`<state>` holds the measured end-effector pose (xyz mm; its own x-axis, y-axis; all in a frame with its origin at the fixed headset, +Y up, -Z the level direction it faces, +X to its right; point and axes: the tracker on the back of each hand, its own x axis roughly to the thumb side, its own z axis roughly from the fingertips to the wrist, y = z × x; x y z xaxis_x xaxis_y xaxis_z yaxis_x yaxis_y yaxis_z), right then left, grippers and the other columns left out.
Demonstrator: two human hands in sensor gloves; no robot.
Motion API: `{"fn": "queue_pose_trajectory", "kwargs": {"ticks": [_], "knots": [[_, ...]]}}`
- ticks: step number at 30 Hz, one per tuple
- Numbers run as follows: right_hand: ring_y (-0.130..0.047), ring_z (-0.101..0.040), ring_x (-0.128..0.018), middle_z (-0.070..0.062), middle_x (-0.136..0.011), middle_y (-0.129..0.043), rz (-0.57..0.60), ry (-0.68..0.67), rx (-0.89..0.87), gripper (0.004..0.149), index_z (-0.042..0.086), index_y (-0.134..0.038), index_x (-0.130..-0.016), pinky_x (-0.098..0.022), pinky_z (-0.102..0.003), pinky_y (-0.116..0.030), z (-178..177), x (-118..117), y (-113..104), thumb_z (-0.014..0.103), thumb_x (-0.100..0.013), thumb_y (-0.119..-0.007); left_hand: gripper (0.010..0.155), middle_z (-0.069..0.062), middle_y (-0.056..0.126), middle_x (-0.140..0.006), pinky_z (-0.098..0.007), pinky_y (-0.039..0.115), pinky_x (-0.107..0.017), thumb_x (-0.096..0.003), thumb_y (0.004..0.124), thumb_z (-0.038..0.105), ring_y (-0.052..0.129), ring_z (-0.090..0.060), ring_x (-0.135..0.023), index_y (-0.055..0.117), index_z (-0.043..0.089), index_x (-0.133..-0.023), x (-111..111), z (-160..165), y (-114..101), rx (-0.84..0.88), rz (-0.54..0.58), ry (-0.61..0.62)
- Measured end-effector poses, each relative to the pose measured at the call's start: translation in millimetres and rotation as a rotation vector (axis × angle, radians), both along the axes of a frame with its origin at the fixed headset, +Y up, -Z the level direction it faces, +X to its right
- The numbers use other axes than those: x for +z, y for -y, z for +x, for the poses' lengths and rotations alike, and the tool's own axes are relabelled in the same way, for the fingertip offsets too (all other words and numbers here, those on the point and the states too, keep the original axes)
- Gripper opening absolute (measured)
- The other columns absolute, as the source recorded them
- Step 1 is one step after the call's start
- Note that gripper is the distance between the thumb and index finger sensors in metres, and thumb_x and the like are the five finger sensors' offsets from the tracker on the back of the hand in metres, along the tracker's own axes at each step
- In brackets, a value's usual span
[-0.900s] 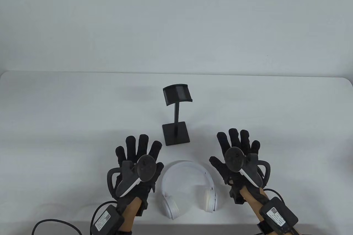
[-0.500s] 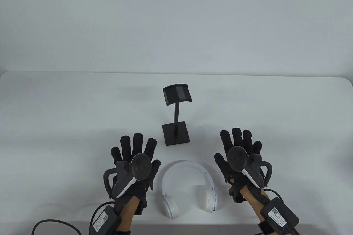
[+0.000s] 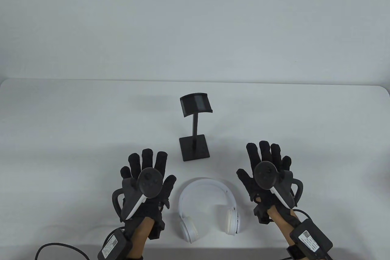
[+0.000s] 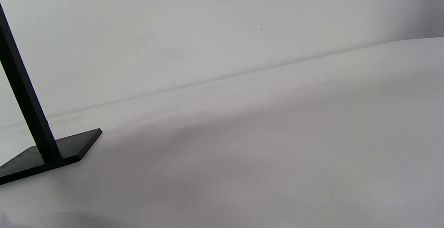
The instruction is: Hang over-ear headphones on headphone stand
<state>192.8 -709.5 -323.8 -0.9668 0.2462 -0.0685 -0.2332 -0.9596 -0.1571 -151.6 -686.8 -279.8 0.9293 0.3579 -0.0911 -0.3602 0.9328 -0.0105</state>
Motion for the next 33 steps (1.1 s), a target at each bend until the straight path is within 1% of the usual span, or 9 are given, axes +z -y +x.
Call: {"fn": "queue_pose_trajectory", "kwargs": {"ticks": [7, 9, 13, 17, 20, 24, 27, 29, 33], "knots": [[-0.011, -0.025, -0.111, 0.013, -0.115, -0.007, 0.011, -0.004, -0.016, 0.083, 0.057, -0.011, -0.099, -0.077, -0.062, -0.018, 0.9, 3.3, -4.8, 0.075, -0.035, -0.060, 0.077, 0.003, 0.027, -0.120, -0.061, 0.026, -0.073, -0.0436, 0.063, 0.065, 0.020, -0.038, -0.108, 0.033, 0.044, -0.111, 8.1, 15.6, 4.6, 0.055, -0.166, 0.039], [-0.012, -0.025, -0.112, 0.013, -0.115, -0.007, 0.014, -0.011, -0.020, 0.083, 0.057, -0.011, -0.099, -0.077, -0.062, -0.018, -0.3, 5.0, -6.5, 0.075, -0.035, -0.060, 0.078, 0.001, 0.027, -0.119, -0.061, 0.029, -0.073, -0.0439, 0.063, 0.065, 0.022, -0.039, -0.108, 0.032, 0.042, -0.111, 10.0, 20.0, 7.4, 0.065, -0.235, 0.056], [-0.012, -0.025, -0.112, 0.013, -0.115, -0.008, 0.016, -0.019, -0.027, 0.083, 0.057, -0.011, -0.099, -0.077, -0.062, -0.019, -2.8, 6.2, -9.1, 0.075, -0.035, -0.060, 0.079, -0.003, 0.038, -0.118, -0.059, 0.044, -0.071, -0.0436, 0.064, 0.064, 0.040, -0.040, -0.106, 0.034, 0.037, -0.111, 9.7, 30.5, 14.4, 0.039, -0.321, 0.077], [-0.012, -0.024, -0.112, 0.013, -0.115, -0.008, 0.020, -0.025, -0.027, 0.083, 0.057, -0.012, -0.099, -0.078, -0.062, -0.019, -4.2, 6.3, -10.6, 0.075, -0.035, -0.060, 0.082, -0.006, 0.048, -0.115, -0.055, 0.058, -0.066, -0.0433, 0.065, 0.064, 0.058, -0.041, -0.101, 0.034, 0.029, -0.111, 2.8, 42.3, 30.5, -0.019, -0.436, 0.090], [-0.012, -0.025, -0.112, 0.013, -0.115, -0.008, 0.022, -0.028, -0.037, 0.083, 0.057, -0.012, -0.099, -0.078, -0.062, -0.019, -3.8, 6.5, -11.2, 0.075, -0.035, -0.060, 0.084, -0.011, 0.060, -0.108, -0.052, 0.068, -0.060, -0.0424, 0.067, 0.063, 0.075, -0.039, -0.091, 0.040, 0.020, -0.109, -4.6, 49.0, 46.3, -0.091, -0.516, 0.075], [-0.013, -0.025, -0.112, 0.013, -0.116, -0.008, 0.021, -0.027, -0.040, 0.083, 0.056, -0.012, -0.099, -0.078, -0.062, -0.019, -3.3, 6.1, -12.2, 0.075, -0.035, -0.061, 0.081, -0.009, 0.076, -0.096, -0.047, 0.078, -0.050, -0.0407, 0.069, 0.064, 0.092, -0.033, -0.075, 0.052, 0.016, -0.103, -15.0, 53.0, 68.0, -0.145, -0.635, 0.050], [-0.013, -0.025, -0.112, 0.013, -0.116, -0.009, 0.017, -0.026, -0.040, 0.082, 0.056, -0.013, -0.100, -0.078, -0.062, -0.020, -2.9, 5.8, -12.7, 0.075, -0.035, -0.061, 0.076, -0.007, 0.083, -0.086, -0.046, 0.081, -0.044, -0.0396, 0.071, 0.064, 0.098, -0.030, -0.064, 0.060, 0.016, -0.098, -22.4, 55.6, 71.9, -0.183, -0.617, 0.032], [-0.013, -0.025, -0.112, 0.013, -0.116, -0.009, 0.017, -0.021, -0.044, 0.082, 0.056, -0.013, -0.100, -0.078, -0.062, -0.020, -1.7, 6.1, -13.7, 0.075, -0.035, -0.061, 0.073, -0.006, 0.087, -0.080, -0.045, 0.082, -0.041, -0.0391, 0.071, 0.064, 0.100, -0.028, -0.059, 0.064, 0.017, -0.095, -28.1, 59.4, 75.6, -0.166, -0.666, 0.039], [-0.013, -0.025, -0.112, 0.013, -0.116, -0.009, 0.015, -0.018, -0.046, 0.082, 0.056, -0.014, -0.100, -0.078, -0.062, -0.020, -0.9, 6.1, -15.2, 0.074, -0.035, -0.061, 0.070, -0.003, 0.093, -0.069, -0.044, 0.084, -0.037, -0.0382, 0.073, 0.063, 0.104, -0.026, -0.051, 0.067, 0.017, -0.090, -35.1, 63.9, 80.8, -0.208, -0.688, 0.023]]}}
